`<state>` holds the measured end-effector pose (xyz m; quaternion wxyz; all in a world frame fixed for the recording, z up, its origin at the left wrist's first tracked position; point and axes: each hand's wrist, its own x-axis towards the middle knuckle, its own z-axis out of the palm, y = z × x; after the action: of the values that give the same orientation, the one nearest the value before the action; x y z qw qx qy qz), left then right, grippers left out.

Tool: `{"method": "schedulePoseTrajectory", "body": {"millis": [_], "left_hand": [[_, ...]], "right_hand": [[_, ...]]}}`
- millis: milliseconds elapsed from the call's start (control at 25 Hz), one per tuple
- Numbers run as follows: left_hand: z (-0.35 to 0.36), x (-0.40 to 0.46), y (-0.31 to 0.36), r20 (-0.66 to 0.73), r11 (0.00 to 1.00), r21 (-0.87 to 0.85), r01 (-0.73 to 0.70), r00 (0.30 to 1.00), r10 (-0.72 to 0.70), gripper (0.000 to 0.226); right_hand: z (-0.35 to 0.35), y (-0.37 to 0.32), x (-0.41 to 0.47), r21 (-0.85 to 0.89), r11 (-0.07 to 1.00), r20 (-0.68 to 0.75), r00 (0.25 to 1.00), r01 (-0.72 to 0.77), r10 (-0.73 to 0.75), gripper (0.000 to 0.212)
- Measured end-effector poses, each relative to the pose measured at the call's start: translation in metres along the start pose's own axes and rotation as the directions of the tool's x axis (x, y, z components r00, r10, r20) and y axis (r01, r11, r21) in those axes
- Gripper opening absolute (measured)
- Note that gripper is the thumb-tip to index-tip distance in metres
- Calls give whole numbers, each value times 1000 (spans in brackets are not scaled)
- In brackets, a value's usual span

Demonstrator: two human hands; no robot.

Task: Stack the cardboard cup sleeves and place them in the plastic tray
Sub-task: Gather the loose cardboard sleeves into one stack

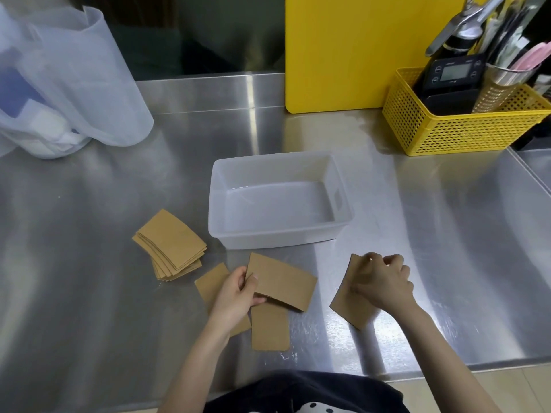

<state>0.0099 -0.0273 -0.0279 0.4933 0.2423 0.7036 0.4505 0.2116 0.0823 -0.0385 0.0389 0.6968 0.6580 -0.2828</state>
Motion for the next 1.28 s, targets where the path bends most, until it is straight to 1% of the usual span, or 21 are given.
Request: {"method": "schedulePoseTrajectory", "body": {"millis": [80, 160, 280, 320, 400, 480, 560, 600, 680, 800, 880, 920, 960, 1040, 1120, 1240, 1280], "left_hand": [[0, -1, 0, 1, 1000, 8, -1, 1000, 1, 22], [-1, -1, 1, 3, 1000, 8, 4, 1000, -4, 21], [-1, -2, 2, 0, 1000, 6, 6, 1000, -6, 21], [-1, -2, 2, 1, 1000, -1, 3, 1000, -3, 21], [-1, -3, 2, 3, 1000, -3, 1, 1000, -1, 20], [-3, -2, 2, 1, 1000, -10, -3, 1000, 3, 19], [-4, -2, 3, -2, 1000, -22, -6, 1000, 6, 18], [-5, -2, 3, 0, 999, -34, -5, 1000, 5, 18], [-5, -3, 4, 3, 999, -43, 1, 1000, -1, 19], [-6, -2, 2, 18, 999, -18, 39, 999, -39, 18], [-6, -3, 3, 32, 996, 25, 84, 996, -85, 40], [-6, -3, 4, 28, 994, 39, 105, 994, -106, 48], [-5, -5, 6, 24, 993, 41, 114, 993, -115, 51], [-4, -8, 9, 34, 995, 36, 98, 994, -100, 46], [-3, -11, 13, 52, 997, 20, 78, 996, -79, 29], [0, -15, 18, 65, 998, -10, 65, 996, -64, 16], [1, -17, 20, 56, 998, -28, 57, 997, -56, 7]], "right_hand": [[-2, 1, 3, 9, 1000, 39, 999, -17, 17, 53], [-3, 0, 4, 30, 999, 49, 998, -33, 31, 55], [-3, -1, 4, 60, 998, 11, 1000, -21, 21, 52], [-1, -1, 4, 75, 997, 7, 1000, 9, -9, 48], [0, -3, 2, 152, 981, 34, 992, 116, -123, 42], [-4, -6, -1, 258, 937, 49, 965, 237, -258, 42], [-10, -12, -7, 343, 881, 29, 934, 326, -357, 44], [-14, -16, -11, 376, 853, 13, 918, 362, -396, 42], [-19, -28, -17, 433, 804, -11, 894, 408, -448, 31], [-21, -49, -23, 465, 762, 21, 855, 450, -518, 15], [-15, -64, -25, 429, 752, 79, 809, 500, -583, 17], [-11, -71, -25, 405, 749, 100, 788, 525, -607, 20], [-6, -77, -25, 384, 743, 106, 774, 547, -624, 22], [4, -86, -24, 351, 739, 91, 764, 575, -638, 23], [10, -91, -22, 330, 748, 74, 774, 576, -629, 23], [15, -94, -21, 313, 741, 54, 768, 594, -639, 21], [15, -95, -22, 313, 737, 48, 765, 599, -642, 20]]}}
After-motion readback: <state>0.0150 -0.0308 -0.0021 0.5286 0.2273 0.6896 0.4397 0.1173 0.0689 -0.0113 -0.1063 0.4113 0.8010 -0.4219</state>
